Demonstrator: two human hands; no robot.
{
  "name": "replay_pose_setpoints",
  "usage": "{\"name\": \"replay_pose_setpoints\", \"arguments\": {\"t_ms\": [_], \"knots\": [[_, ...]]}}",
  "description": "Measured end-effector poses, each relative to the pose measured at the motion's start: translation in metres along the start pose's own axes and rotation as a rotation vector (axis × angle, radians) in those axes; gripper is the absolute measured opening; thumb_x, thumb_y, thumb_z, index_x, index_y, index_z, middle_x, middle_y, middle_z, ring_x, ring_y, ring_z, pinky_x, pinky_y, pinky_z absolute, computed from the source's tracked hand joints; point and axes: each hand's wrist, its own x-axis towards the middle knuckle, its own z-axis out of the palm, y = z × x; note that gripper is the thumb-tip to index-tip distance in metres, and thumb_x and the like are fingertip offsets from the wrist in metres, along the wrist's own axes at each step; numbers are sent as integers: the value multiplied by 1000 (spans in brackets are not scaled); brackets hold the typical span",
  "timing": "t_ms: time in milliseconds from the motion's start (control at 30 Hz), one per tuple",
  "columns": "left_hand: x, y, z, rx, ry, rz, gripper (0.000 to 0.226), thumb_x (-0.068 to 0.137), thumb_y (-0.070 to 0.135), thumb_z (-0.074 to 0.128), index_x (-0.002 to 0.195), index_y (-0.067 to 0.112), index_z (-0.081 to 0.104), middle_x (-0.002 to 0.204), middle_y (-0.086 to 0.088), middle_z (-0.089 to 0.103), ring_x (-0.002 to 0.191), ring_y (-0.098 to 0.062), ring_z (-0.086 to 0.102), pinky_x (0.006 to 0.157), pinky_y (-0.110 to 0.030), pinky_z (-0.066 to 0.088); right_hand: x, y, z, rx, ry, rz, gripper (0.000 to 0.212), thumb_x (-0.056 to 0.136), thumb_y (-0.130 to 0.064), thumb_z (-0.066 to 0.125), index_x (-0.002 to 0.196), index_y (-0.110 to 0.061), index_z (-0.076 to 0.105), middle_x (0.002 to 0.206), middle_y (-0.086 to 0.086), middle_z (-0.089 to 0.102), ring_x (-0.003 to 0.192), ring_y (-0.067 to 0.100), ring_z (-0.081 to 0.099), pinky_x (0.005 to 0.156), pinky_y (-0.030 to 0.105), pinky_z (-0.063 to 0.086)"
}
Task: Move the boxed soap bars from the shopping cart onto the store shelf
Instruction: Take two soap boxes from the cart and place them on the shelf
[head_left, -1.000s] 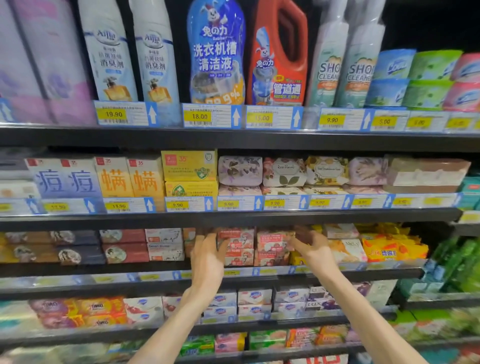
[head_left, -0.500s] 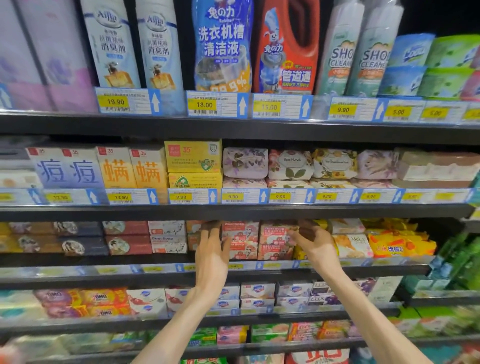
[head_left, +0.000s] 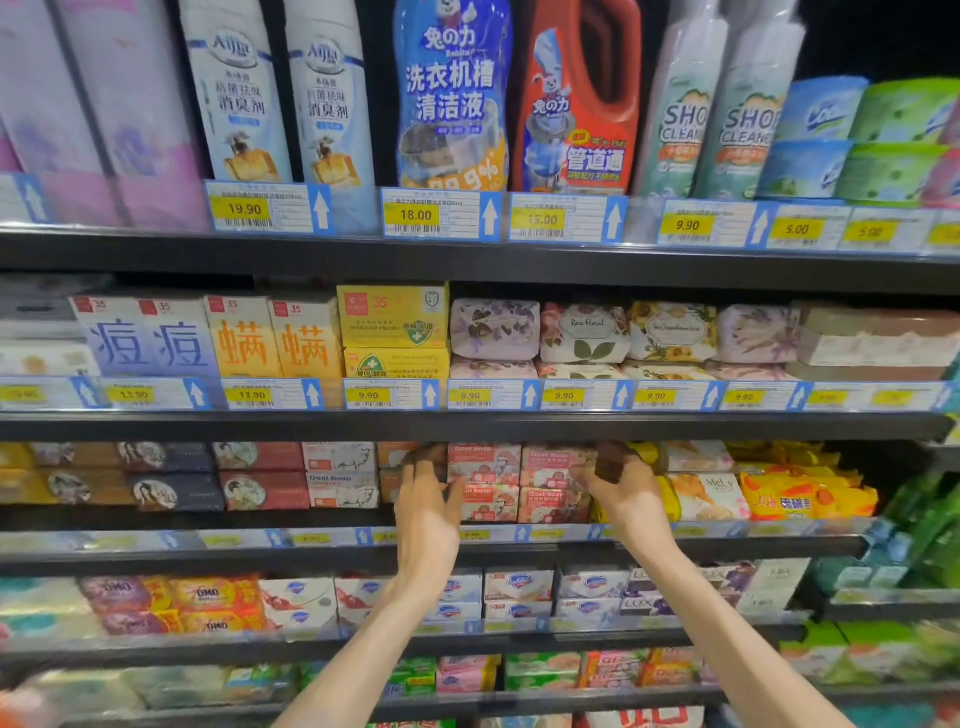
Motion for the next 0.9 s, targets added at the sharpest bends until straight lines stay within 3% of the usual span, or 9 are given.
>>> {"name": "replay_pose_setpoints", "arguments": {"t_ms": [167,333,467,567,667,767,900], "knots": [[0,-2,1,-3,-10,-1,20,96,25,66,107,10,57,101,2,53,90,-21,61,77,-41,57,3,1,6,-29,37,36,39,84,-35,79,109,-11,61,100,4,69,90,21,63,80,33,50],[-1,0,2,-13,-11,-50,23,96,28,67,108,11,57,109,-5,59,93,-25,65,82,-46,59,-4,-3,4,-67,41,18,34,86,-34,76,102,-11,57,93,5,66,85,23,64,73,34,51],[-12,4,-6,37,-36,-57,49,92,33,70,131,7,56,133,-12,60,124,-29,58,102,-49,52,-29,-3,-4,-34,73,-213,27,93,-27,70,106,-16,48,98,1,56,85,13,57,68,18,44],[-26,8,-26,72,-59,-30,57,91,40,70,139,17,51,139,2,54,129,-17,53,107,-41,48,-42,1,-6,-190,123,-373,26,94,-28,66,110,-23,46,104,-2,49,91,16,52,77,27,46],[-46,1,-53,168,-96,10,51,97,44,61,142,28,46,143,13,44,135,-8,42,111,-30,41,-58,1,4,-354,16,-485,25,93,-34,66,111,-21,55,105,-3,54,97,16,54,79,28,48],[-66,-15,-88,250,-107,48,41,98,44,58,138,34,50,135,23,41,133,-3,40,107,-30,44,-80,-3,30,-372,-172,-618,36,95,-40,62,128,-26,54,119,-10,57,113,11,54,91,25,48],[-92,-41,-143,410,-52,102,36,95,41,64,128,30,59,125,17,52,121,-5,47,101,-29,44,-109,-19,71,-368,-353,-827,42,97,-44,56,136,-29,50,125,-12,57,113,9,57,87,23,51]]}}
